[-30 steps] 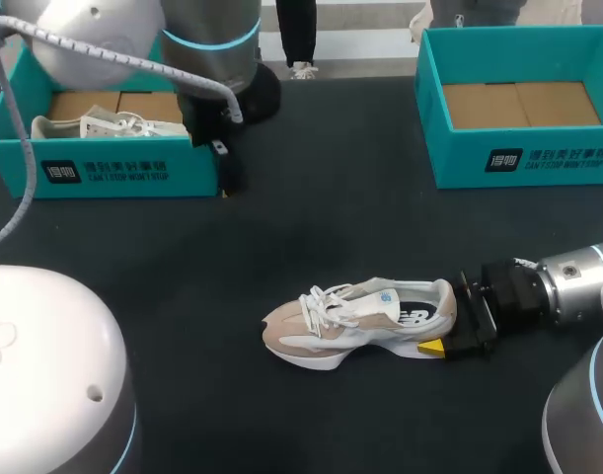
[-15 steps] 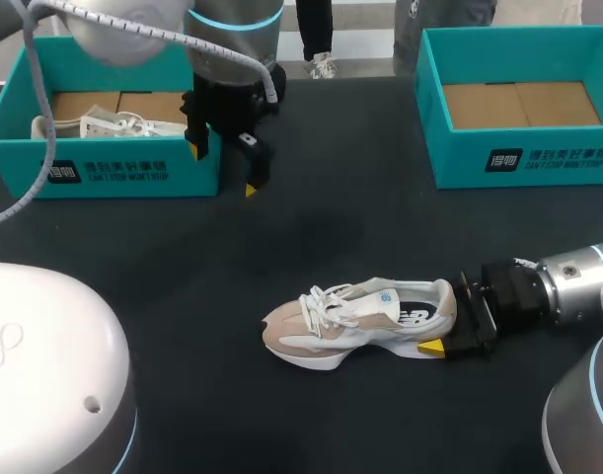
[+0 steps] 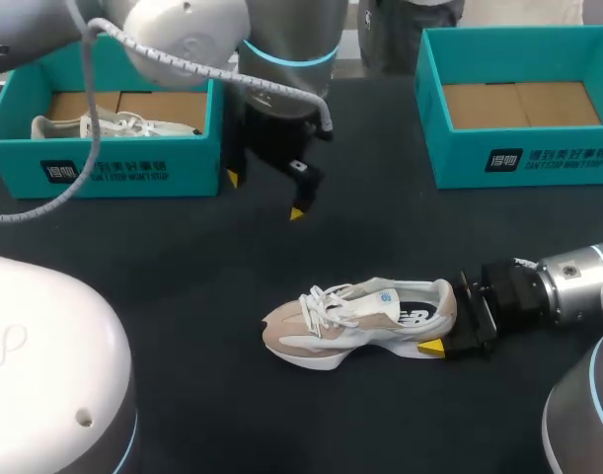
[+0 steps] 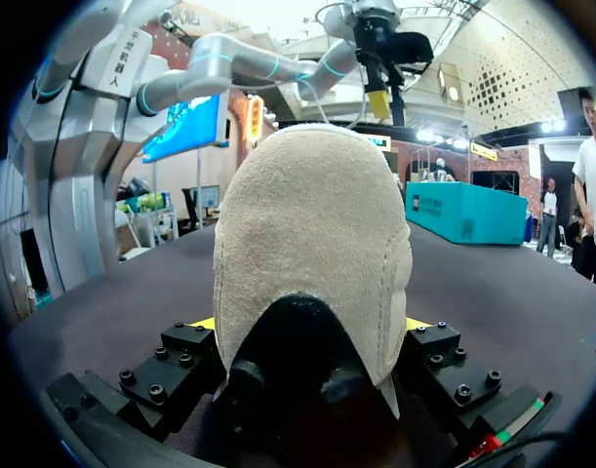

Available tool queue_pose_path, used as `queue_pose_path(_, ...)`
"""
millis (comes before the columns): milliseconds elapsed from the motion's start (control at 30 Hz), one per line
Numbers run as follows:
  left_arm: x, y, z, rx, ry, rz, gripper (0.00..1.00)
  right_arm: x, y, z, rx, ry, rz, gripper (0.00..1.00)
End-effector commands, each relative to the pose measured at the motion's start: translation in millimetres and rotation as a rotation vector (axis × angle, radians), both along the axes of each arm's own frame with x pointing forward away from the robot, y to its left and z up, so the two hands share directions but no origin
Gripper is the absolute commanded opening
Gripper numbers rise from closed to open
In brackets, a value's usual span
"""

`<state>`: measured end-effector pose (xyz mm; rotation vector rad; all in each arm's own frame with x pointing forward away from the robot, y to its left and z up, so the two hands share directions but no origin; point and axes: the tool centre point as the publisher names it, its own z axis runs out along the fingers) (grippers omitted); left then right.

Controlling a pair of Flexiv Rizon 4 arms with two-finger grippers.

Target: Take the shoe out of the shoebox, open the shoe tongue, remove and reinsert the insole, then place the shoe into the shoebox

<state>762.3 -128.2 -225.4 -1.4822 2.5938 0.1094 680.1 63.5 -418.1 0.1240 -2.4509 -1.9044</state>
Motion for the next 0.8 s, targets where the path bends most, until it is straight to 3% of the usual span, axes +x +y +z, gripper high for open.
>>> queue_pose_path(33,-9.6,-32.9,-6.0,0.032,-0.002,0.074,1.00,-1.1,3.8,-3.8,-0.002,-0.001,-0.002,0.00)
queue_pose_path(433,-44.7,-70.0,-31.8,-0.054,-0.049,0.230,1.00,-1.1,3.8,-3.8,-0.002,-0.001,-0.002,0.00)
queue_pose_path(800,-76.4,-85.7,-45.5,-0.090,-0.105,0.393,1.00,-1.1,3.8,-3.8,-0.002,-0.001,-0.002,0.00)
